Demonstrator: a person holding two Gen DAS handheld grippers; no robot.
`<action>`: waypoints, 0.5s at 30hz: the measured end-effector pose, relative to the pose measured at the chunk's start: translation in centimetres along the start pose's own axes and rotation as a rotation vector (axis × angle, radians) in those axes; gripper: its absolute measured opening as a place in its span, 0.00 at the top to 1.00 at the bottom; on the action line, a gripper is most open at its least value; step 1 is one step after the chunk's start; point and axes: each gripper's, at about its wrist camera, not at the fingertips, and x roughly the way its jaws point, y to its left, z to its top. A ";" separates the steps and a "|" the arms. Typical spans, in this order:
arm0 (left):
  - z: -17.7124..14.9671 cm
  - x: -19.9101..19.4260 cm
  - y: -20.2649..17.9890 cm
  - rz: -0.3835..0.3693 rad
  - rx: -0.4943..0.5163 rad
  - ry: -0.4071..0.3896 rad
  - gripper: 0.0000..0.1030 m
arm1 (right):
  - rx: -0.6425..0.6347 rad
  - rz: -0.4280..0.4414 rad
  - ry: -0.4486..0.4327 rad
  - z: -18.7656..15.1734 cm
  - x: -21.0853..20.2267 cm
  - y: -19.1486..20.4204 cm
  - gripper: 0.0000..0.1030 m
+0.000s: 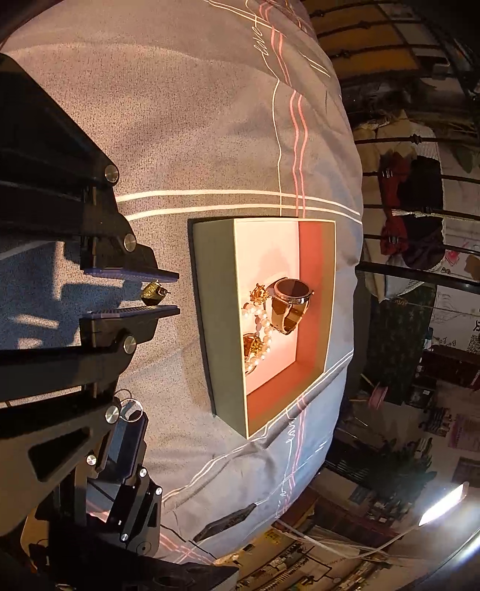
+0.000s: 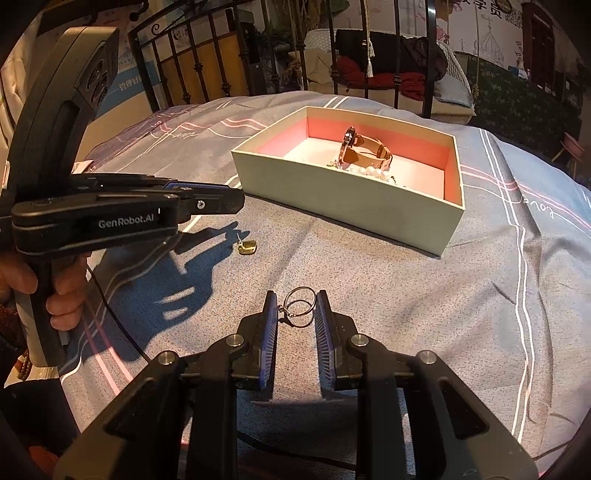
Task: Organize jewelry
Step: 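Carry the hoop and pendant over the box and lower them with both grippers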
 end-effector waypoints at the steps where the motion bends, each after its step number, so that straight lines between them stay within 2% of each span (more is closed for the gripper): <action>1: 0.2 -0.3 0.1 -0.007 -0.010 -0.005 0.89 | -0.002 0.001 -0.006 0.3 -0.2 0.0 0.78; 10: 3.6 -1.0 -0.9 -0.061 -0.015 -0.040 0.89 | -0.027 -0.019 -0.097 4.6 -1.9 -0.7 0.78; 15: 6.9 0.7 -1.3 -0.064 -0.021 -0.030 0.89 | -0.015 -0.048 -0.122 8.4 -1.2 -2.3 0.78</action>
